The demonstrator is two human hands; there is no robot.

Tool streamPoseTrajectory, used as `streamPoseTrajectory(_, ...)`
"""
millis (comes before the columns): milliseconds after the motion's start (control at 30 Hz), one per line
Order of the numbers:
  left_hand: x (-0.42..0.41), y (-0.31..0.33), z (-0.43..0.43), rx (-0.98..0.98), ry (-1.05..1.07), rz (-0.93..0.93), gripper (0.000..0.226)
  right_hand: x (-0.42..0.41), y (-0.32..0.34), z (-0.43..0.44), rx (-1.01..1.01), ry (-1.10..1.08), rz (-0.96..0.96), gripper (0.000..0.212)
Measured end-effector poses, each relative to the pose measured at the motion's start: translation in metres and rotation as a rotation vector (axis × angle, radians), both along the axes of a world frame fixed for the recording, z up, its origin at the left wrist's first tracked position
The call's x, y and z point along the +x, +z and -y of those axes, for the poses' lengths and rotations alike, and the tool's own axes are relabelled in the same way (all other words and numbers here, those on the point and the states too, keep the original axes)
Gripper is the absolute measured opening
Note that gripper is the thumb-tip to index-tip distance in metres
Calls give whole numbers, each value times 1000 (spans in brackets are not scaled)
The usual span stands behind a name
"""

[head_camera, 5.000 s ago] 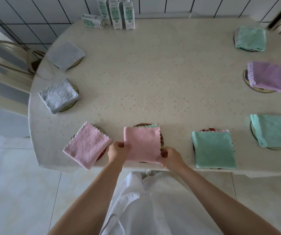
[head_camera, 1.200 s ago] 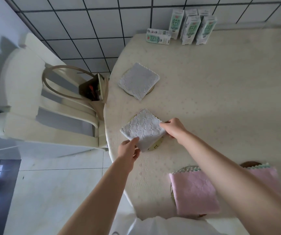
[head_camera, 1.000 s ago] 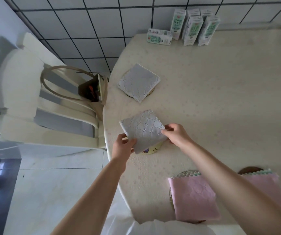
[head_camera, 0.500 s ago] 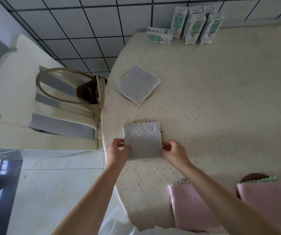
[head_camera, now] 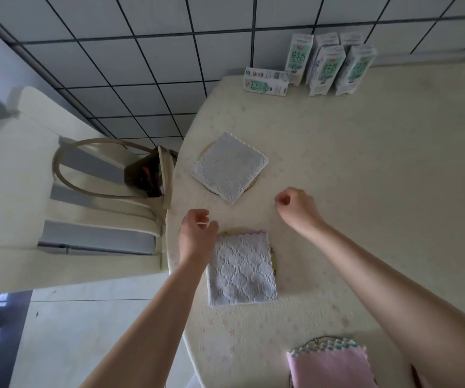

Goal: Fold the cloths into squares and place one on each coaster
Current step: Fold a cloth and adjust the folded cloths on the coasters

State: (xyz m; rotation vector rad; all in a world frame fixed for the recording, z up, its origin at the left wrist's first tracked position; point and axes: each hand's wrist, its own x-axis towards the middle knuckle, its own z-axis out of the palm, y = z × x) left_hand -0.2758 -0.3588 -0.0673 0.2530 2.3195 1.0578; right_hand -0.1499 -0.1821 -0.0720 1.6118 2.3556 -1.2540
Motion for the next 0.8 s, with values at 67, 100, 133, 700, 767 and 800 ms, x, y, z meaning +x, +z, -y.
streamPoseTrajectory(67,-10,-1,-18,25,35,46,26,-19,3,-15,7,2,-21,21)
streamPoseTrajectory(100,-16,-2,-28,26,69,79,27,-28,4,-22,17,8,-27,23)
streamPoseTrajectory(133,-21,-4,-36,18,111,124,27,-37,5,-28,32,17,-27,25)
streamPoseTrajectory(700,-37,-6,-87,367,627,667,20,-109,-2,-72,-184,-89,-14,23)
streamPoseTrajectory(767,-42,-9,-86,333,523,577,20,-110,-5,-72,-241,-87,-15,17)
streamPoseTrajectory(800,-45,-11,-85,311,473,525,25,-110,-6,-72,-261,-84,-19,13)
